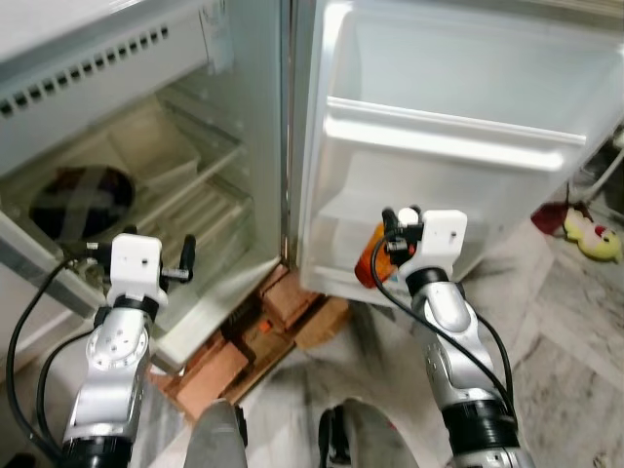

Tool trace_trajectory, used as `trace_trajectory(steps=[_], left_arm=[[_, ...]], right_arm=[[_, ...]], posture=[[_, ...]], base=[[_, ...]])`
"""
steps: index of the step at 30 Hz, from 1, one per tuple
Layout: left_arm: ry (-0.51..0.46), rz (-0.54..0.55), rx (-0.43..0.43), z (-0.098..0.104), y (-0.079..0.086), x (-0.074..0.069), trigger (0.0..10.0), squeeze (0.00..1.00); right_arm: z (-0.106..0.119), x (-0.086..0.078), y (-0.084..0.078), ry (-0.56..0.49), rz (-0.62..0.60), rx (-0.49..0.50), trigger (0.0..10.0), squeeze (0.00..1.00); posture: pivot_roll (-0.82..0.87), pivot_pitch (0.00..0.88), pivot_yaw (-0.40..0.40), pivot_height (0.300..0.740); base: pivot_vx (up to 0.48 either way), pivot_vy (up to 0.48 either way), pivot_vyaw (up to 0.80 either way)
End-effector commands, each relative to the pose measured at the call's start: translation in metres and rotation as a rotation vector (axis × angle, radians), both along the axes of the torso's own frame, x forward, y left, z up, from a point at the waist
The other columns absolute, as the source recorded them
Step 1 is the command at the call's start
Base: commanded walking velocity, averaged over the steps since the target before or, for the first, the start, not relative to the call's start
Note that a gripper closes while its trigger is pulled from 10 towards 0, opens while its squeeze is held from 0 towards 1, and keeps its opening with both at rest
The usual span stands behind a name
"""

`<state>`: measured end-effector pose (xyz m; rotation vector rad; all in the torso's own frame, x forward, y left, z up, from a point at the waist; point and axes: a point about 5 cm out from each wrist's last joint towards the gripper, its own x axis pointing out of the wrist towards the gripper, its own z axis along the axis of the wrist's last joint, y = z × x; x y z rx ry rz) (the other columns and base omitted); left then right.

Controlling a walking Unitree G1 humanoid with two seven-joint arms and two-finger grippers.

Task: Restocking fridge

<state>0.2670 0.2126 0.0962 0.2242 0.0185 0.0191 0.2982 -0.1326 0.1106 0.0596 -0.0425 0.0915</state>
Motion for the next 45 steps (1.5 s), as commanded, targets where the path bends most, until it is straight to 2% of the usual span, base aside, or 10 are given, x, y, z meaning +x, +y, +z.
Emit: trace_trajectory(steps=[1,6,21,36,45], left_arm=[[-0.006,-0.015,-0.006,0.0,-0.003,0.002,10.0,0.0],[-0.014,-0.031,-0.008,0.001,-0.007,0.003,10.0,0.0],[-0.035,-0.048,-0.018,0.004,-0.008,0.005,10.0,0.0],[-0.047,-0.059,-0.028,0.003,-0.013,0.007,10.0,0.0],[-0.051,-0.067,-0.025,0.003,-0.015,0.006,10.0,0.0]], right_arm=[[0.005,0.004,0.0,-0.029,-0.001,-0.003,10.0,0.0],[0.01,0.006,0.002,-0.053,0.006,-0.013,10.0,0.0],[0.005,0.005,0.009,-0.048,0.039,-0.026,10.0,0.0],[0.008,0.007,0.013,-0.075,0.058,-0.058,10.0,0.0],[0.007,0.01,0.004,-0.073,-0.009,-0.117,10.0,0.0]], posture=[[0.05,0.159,-0.064,0.656],[0.05,0.165,-0.066,0.656],[0.04,0.174,-0.058,0.656],[0.04,0.17,-0.063,0.656],[0.04,0.17,-0.067,0.656]], base=[[0.0,0.0,0.0],[0.0,0.0,0.0],[0.0,0.0,0.0],[0.292,0.0,0.0],[0.406,0.0,0.0]])
